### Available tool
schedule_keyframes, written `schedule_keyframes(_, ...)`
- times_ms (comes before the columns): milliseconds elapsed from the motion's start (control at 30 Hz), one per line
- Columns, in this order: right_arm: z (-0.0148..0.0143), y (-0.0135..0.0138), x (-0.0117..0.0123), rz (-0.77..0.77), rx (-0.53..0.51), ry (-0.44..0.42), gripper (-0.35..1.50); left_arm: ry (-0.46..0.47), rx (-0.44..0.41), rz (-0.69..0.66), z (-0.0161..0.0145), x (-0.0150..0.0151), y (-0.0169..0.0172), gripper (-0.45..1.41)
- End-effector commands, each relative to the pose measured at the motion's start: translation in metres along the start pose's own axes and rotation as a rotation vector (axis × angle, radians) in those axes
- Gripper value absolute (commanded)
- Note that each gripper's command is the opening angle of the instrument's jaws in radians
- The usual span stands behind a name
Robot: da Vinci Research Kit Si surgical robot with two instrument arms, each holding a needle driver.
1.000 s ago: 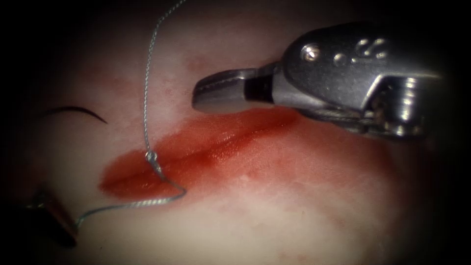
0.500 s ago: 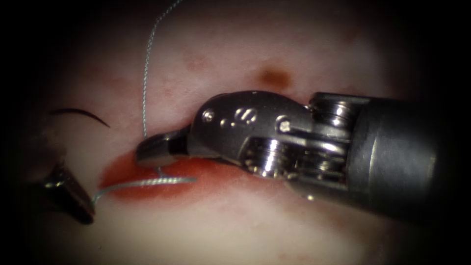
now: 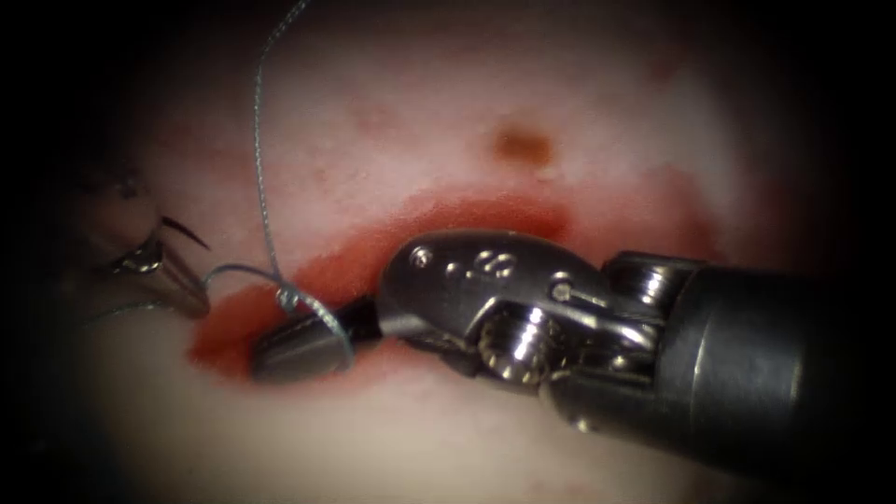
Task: Wound Closure
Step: Wrap the suture once around the tool.
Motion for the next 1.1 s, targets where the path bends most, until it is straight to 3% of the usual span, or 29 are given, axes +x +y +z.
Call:
schedule_keyframes(33,0.0008,0.0002,0.001,0.033,0.032,0.043,-0.35,-0.005,-0.005,-0.002,-0.0006,-0.0011,0.0003,-0.45)
schedule_keyframes(167,0.0005,0.0001,0.0009,0.085,0.068,0.145,-0.35,0.003,-0.006,0.005,-0.0002,-0.0015,-0.0002,-0.45)
schedule_keyframes(633,0.0003,0.0025,0.0001,0.079,-0.005,0.401,-0.35,0.012,0.084,0.002,0.0004,-0.0016,-0.0023,-0.45)
schedule_keyframes(867,0.0012,0.0036,-0.0015,0.068,-0.084,0.477,-0.35,0.003,0.109,-0.006,0.0001,-0.002,-0.0024,-0.45)
schedule_keyframes(1100,0.0017,0.0036,-0.0003,0.073,-0.15,0.518,-0.35,-0.006,0.116,-0.021,0.0006,-0.0021,-0.0028,-0.45)
